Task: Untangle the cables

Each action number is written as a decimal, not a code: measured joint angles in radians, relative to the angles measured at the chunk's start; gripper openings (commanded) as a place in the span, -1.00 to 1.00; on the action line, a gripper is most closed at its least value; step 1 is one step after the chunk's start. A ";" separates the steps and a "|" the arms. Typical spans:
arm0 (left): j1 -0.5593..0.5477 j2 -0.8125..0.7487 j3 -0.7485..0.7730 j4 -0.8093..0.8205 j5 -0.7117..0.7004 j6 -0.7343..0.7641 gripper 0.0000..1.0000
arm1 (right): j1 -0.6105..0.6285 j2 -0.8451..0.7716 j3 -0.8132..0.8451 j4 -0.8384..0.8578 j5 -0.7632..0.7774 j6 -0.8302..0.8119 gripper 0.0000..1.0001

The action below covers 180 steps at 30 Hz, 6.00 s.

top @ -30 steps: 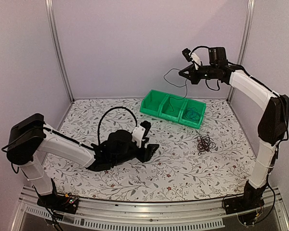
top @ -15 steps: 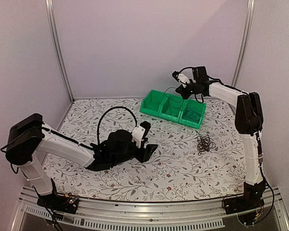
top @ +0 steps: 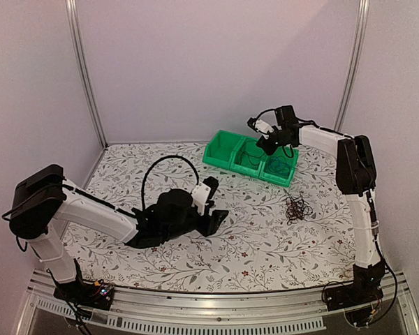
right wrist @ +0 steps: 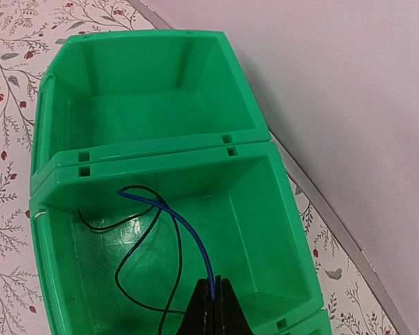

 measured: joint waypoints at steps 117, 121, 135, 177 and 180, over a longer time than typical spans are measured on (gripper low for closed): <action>-0.028 0.397 0.521 0.248 0.187 0.197 0.23 | 0.055 -0.861 -0.462 -0.495 -0.536 0.100 -1.00; -0.029 0.521 0.616 0.308 0.168 0.218 0.02 | 0.071 -0.861 -0.397 -0.513 -0.569 0.109 -1.00; 0.016 0.812 0.729 0.399 0.218 0.105 -0.95 | 0.076 -0.859 -0.061 -0.593 -0.634 0.097 -1.00; -0.035 0.411 0.432 0.336 0.039 0.069 0.07 | 0.053 -0.879 -0.245 -0.373 -0.690 0.167 -1.00; -0.035 0.437 0.438 0.313 0.037 0.069 0.07 | 0.056 -0.879 -0.245 -0.373 -0.690 0.171 -1.00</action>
